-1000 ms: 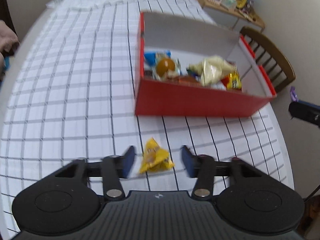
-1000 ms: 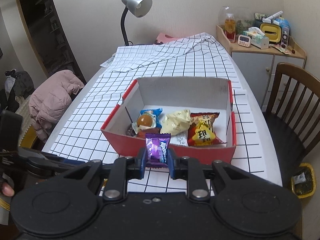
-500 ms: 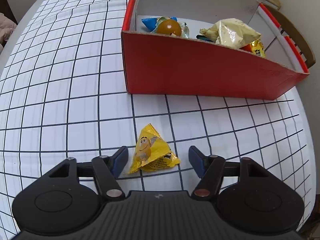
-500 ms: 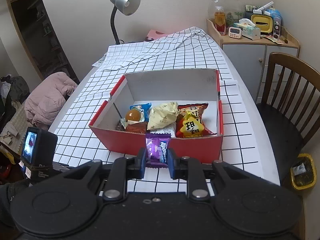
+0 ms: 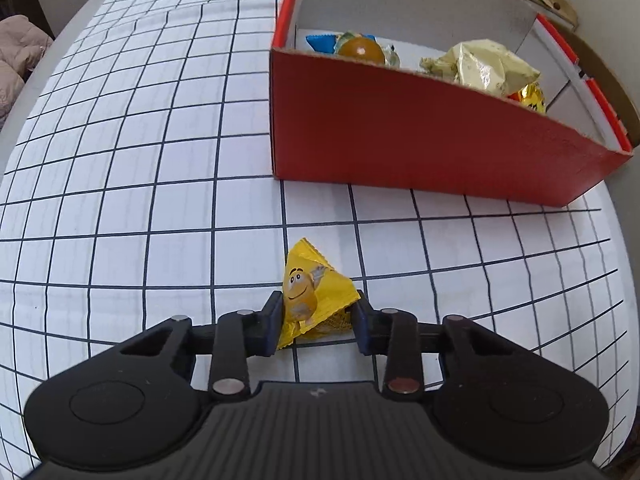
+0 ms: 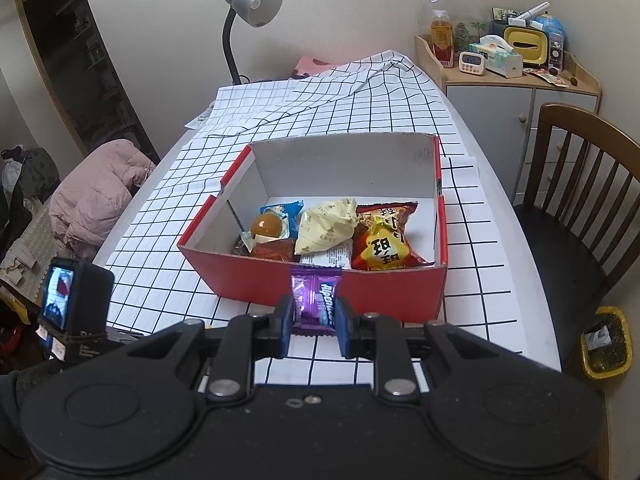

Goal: Organize snacks
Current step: 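Carry the yellow packet and purple candy over the red box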

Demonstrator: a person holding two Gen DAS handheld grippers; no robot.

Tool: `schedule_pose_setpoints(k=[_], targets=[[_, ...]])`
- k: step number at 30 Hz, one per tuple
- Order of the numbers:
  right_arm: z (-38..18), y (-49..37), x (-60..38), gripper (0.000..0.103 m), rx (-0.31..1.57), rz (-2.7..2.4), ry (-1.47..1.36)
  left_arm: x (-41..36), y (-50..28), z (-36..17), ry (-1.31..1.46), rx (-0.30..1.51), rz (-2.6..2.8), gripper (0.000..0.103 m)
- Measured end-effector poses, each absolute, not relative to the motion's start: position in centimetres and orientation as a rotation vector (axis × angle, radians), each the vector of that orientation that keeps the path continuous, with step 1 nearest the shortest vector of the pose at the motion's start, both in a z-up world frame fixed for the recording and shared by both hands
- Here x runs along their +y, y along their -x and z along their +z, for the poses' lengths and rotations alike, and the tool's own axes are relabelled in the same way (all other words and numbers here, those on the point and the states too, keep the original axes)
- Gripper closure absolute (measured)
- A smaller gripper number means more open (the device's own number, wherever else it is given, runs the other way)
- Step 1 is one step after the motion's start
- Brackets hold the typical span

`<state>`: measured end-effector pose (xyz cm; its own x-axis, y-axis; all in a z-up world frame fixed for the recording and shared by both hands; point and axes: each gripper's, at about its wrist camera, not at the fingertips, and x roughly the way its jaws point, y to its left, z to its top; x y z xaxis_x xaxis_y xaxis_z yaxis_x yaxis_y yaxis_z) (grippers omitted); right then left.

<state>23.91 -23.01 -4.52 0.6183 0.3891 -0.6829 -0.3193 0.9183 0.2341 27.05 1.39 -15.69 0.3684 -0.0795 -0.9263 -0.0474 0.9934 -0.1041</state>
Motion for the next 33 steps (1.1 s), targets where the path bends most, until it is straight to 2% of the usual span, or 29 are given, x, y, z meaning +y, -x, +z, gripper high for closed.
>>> schedule_pose_setpoints(k=[18, 26, 33], targets=[[-2.1, -23.9, -22.3, 0.081, 0.76, 0.415, -0.079, 1.4, -24.7, -5.4, 0.139, 1.008, -0.095, 0.069], [-0.8, -26.7, -22.8, 0.081, 0.74, 0.401, -0.085, 0.4, -27.0, -1.5, 0.119, 0.918, -0.109, 0.069], [-2.0, -30.7, -23.4, 0.081, 0.765, 0.382, -0.061, -0.3, -30.9, -1.0, 0.101, 0.911, -0.086, 0.069]])
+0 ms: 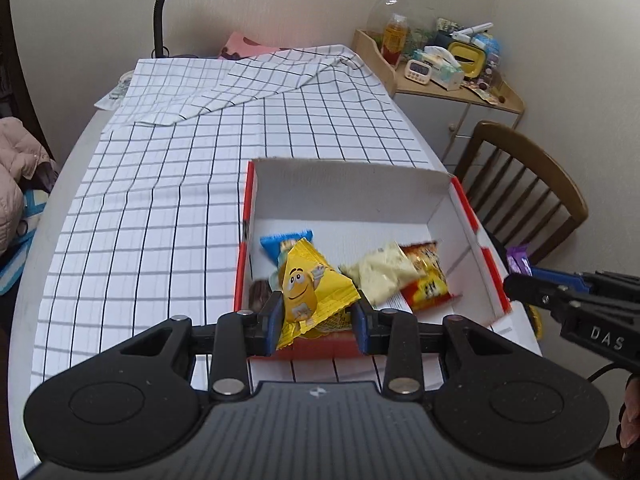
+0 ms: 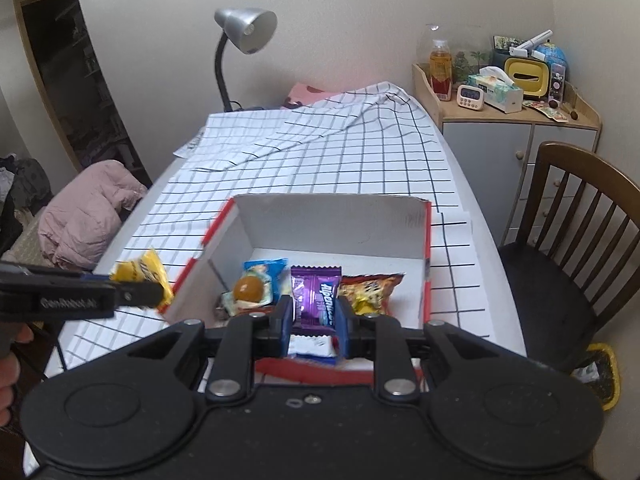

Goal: Organize snacks
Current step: 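Carry the yellow packet and purple candy over the red box, then lower both items into the box and open both tools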

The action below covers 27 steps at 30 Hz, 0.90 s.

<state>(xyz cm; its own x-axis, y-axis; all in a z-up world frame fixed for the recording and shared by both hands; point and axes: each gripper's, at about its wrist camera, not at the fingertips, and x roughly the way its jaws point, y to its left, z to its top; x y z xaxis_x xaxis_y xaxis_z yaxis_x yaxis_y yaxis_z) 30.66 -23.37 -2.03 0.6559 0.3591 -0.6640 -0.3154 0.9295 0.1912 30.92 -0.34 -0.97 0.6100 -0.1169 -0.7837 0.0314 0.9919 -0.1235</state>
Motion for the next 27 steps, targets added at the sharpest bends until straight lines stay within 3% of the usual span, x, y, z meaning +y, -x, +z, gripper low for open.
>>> schedule_pose_setpoints(k=[12, 27], targets=[[-6.5, -37.1, -23.5, 0.081, 0.887, 0.397, -0.068, -2.1, -37.6, -4.8, 0.063, 1.018, -0.026, 0.069], [-10.7, -39.0, -21.7, 0.081, 0.973, 0.448, -0.052, -3.3, -40.0, -10.2, 0.001, 1.133, 0.007, 0.068]])
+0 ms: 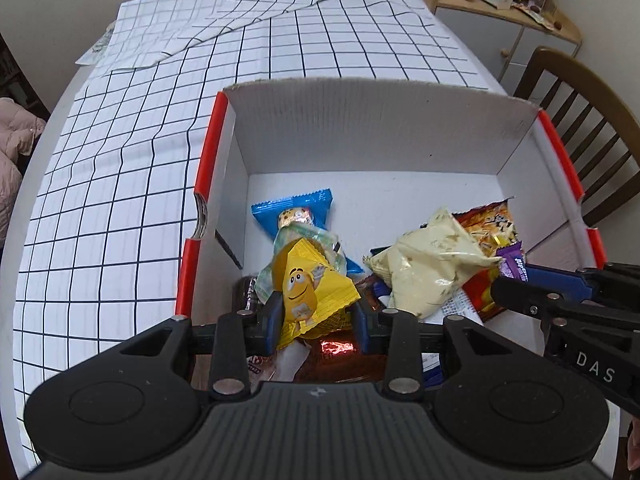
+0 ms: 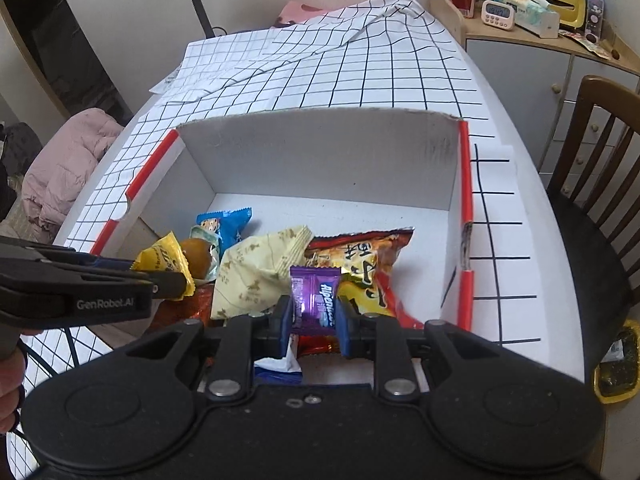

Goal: Organize snacks
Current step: 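Lower both items into the box and open both tools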

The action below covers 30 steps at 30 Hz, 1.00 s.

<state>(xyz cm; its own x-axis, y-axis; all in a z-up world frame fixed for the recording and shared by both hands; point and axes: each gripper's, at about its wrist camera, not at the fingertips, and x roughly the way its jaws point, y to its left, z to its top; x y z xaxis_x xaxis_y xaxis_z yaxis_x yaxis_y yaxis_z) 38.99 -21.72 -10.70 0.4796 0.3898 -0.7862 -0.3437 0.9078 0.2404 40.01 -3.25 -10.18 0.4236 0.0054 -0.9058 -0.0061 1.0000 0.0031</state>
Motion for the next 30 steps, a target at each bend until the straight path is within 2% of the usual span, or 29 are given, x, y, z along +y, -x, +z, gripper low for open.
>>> schedule_pose_setpoints(k=[6, 16, 24, 27, 30], targets=[[-11.0, -39.1, -21.8, 0.081, 0.968, 0.442, -0.069, -3.0, -39.9, -10.5, 0.013, 1.126, -0.002, 0.066], [-10.2, -38.0, -23.1, 0.08, 0.903, 0.446, -0.15, -2.3, -38.9, -9.5, 0.07, 1.088, -0.044, 0.041], [-8.5, -35.0, -22.5, 0.08, 0.794, 0.482, -0.084, -1.3, -37.1, -7.6, 0.109, 1.039, -0.068, 0.024], [-7.7, -33.5, -22.1, 0.079, 0.721, 0.49, -0.035, -0.9, -36.2, -6.8, 0.126, 1.018, -0.087, 0.019], [-6.8, -31.9, -21.6, 0.079, 0.661, 0.465, 0.021, -0.9, -34.8, -5.9, 0.118, 0.984, -0.098, 0.019]])
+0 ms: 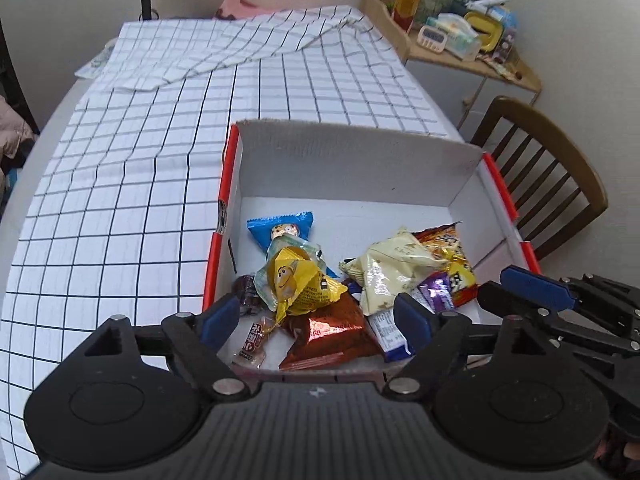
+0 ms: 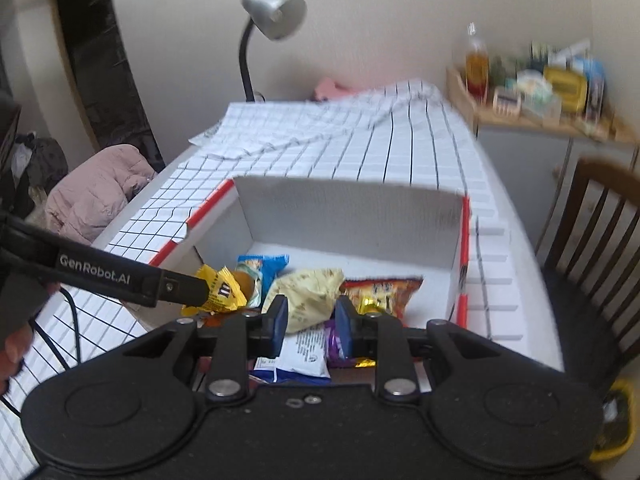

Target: Organize snacks

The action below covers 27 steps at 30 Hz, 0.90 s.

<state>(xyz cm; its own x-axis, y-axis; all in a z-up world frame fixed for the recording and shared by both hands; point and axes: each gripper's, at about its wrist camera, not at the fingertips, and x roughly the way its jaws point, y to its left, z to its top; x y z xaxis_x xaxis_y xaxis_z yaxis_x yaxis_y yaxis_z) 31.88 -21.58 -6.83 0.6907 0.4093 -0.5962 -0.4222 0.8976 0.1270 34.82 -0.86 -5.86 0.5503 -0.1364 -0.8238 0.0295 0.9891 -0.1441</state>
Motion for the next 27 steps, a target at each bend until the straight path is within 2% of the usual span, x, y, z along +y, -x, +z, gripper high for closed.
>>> schedule_pose_setpoints(k=[24, 27], targets=[[-1.7, -19.4, -21.1, 0.078, 0.46, 0.477, -0.099, 1.0, -20.4, -0.2, 0.064, 0.749, -0.156, 0.018], [-1.2, -17.9, -20.8, 0.078, 0.449, 0.462, -0.1, 1.5, -19.0, 0.0, 0.069, 0.736, -0.148, 0.014]])
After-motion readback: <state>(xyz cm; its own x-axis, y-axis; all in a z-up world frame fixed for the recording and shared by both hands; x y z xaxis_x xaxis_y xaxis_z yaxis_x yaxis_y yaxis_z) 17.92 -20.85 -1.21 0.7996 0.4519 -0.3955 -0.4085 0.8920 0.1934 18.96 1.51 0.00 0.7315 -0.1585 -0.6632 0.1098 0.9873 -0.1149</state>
